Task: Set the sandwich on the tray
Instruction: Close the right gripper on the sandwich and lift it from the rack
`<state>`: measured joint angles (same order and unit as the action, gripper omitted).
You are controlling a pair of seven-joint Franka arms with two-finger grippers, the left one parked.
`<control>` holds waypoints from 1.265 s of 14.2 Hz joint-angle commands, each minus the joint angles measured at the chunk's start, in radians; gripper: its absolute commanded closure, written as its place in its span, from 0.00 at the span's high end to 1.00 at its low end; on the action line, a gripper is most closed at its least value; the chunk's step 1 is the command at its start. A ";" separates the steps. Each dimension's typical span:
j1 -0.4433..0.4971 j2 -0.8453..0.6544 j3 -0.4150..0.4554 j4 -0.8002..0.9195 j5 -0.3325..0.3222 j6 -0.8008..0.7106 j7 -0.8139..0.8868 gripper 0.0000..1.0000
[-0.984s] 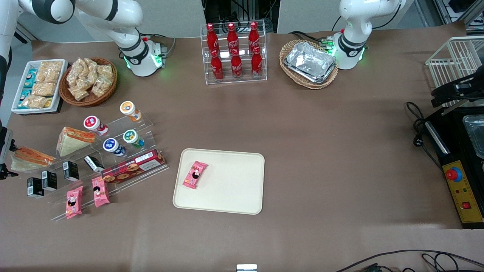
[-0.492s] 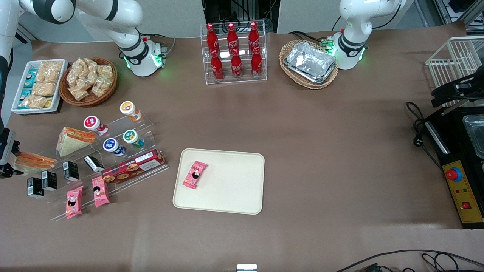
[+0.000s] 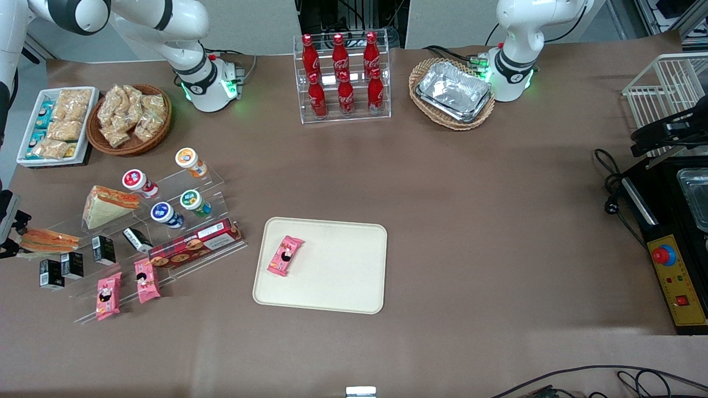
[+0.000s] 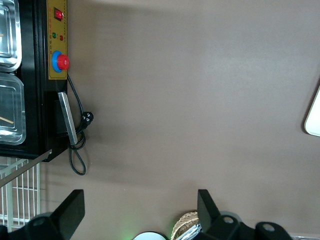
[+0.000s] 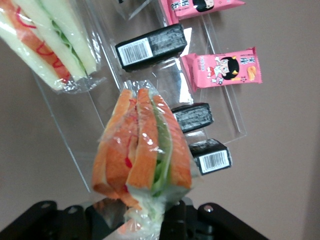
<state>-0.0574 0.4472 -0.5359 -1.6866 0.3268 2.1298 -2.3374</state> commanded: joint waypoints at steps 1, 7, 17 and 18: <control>0.007 -0.005 -0.025 0.080 0.026 -0.100 0.079 0.17; 0.071 -0.048 -0.019 0.179 0.021 -0.228 0.285 0.17; 0.482 -0.067 -0.010 0.219 0.012 -0.278 0.974 0.17; 0.525 -0.064 -0.010 0.219 0.011 -0.278 1.054 0.17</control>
<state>0.3738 0.3819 -0.5333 -1.4879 0.3308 1.8841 -1.4723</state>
